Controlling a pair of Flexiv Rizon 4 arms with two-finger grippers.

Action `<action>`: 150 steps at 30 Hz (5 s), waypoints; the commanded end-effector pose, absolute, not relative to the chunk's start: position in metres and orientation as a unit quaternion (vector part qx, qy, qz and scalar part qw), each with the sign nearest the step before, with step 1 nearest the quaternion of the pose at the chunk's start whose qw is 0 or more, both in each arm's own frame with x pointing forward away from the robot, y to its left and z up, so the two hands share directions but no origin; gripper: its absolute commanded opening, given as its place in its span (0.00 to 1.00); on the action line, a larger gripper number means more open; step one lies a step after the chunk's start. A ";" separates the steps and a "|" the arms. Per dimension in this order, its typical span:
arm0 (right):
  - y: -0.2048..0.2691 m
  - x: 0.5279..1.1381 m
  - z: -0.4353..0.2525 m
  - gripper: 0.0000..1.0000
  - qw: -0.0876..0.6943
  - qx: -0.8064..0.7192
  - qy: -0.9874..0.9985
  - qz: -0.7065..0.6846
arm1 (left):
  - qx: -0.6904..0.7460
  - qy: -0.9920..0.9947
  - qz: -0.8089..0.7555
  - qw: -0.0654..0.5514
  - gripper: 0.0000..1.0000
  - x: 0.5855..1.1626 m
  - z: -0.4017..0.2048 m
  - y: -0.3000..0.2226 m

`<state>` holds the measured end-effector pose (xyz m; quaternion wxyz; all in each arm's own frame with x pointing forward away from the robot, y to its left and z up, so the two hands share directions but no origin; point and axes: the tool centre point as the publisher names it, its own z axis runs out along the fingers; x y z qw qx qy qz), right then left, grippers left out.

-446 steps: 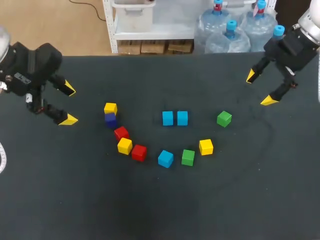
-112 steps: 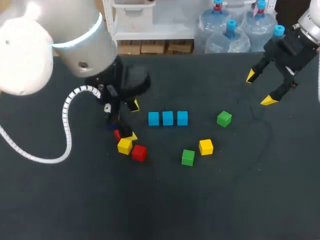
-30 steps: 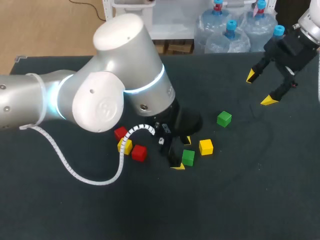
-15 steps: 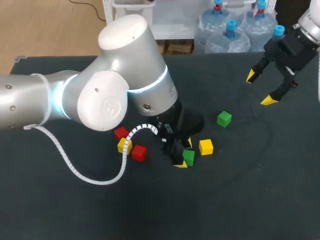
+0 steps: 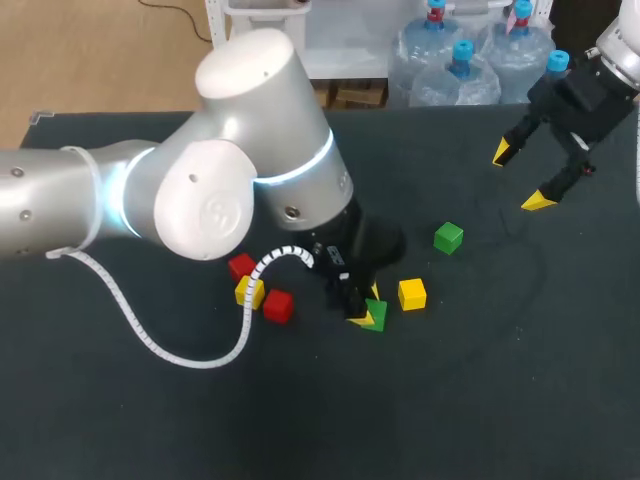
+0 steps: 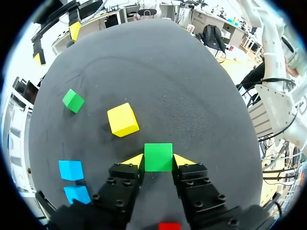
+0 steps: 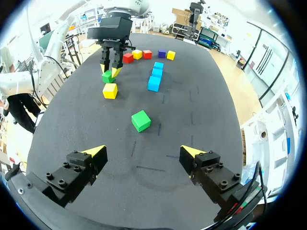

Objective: Place the blue cubes, place green cubes on the blue cubes, place the yellow cubes on the green cubes, then place the red cubes on the yellow cubes, and place purple cube on the red cubes.

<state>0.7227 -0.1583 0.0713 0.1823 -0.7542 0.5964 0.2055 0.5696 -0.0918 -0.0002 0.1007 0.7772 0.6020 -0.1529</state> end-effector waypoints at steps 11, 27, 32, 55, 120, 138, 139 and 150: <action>-0.158 0.723 0.071 1.00 0.183 -0.754 0.596 0.206 | 0.769 0.617 -0.120 0.116 0.00 0.587 0.040 -0.071; -0.158 0.723 0.071 1.00 0.183 -0.754 0.596 0.206 | 0.731 0.661 -0.091 0.143 0.00 0.644 0.059 -0.041; -0.158 0.723 0.071 1.00 0.183 -0.754 0.596 0.206 | 0.725 0.666 -0.093 0.149 0.00 0.657 0.054 -0.042; -0.158 0.723 0.071 1.00 0.183 -0.754 0.596 0.206 | 0.721 0.673 -0.080 0.147 0.00 0.685 0.047 -0.033; -0.158 0.723 0.071 1.00 0.183 -0.754 0.596 0.206 | 0.712 0.682 -0.087 0.142 0.00 0.705 0.033 -0.026; -0.158 0.723 0.071 1.00 0.183 -0.754 0.596 0.206 | 0.710 0.685 -0.088 0.141 0.04 0.708 0.031 -0.026; -0.158 0.723 0.071 1.00 0.183 -0.754 0.596 0.206 | 0.710 0.685 -0.088 0.140 0.05 0.708 0.031 -0.026; -0.158 0.723 0.071 1.00 0.183 -0.754 0.596 0.206 | 0.709 0.685 -0.089 0.138 0.13 0.709 0.030 -0.024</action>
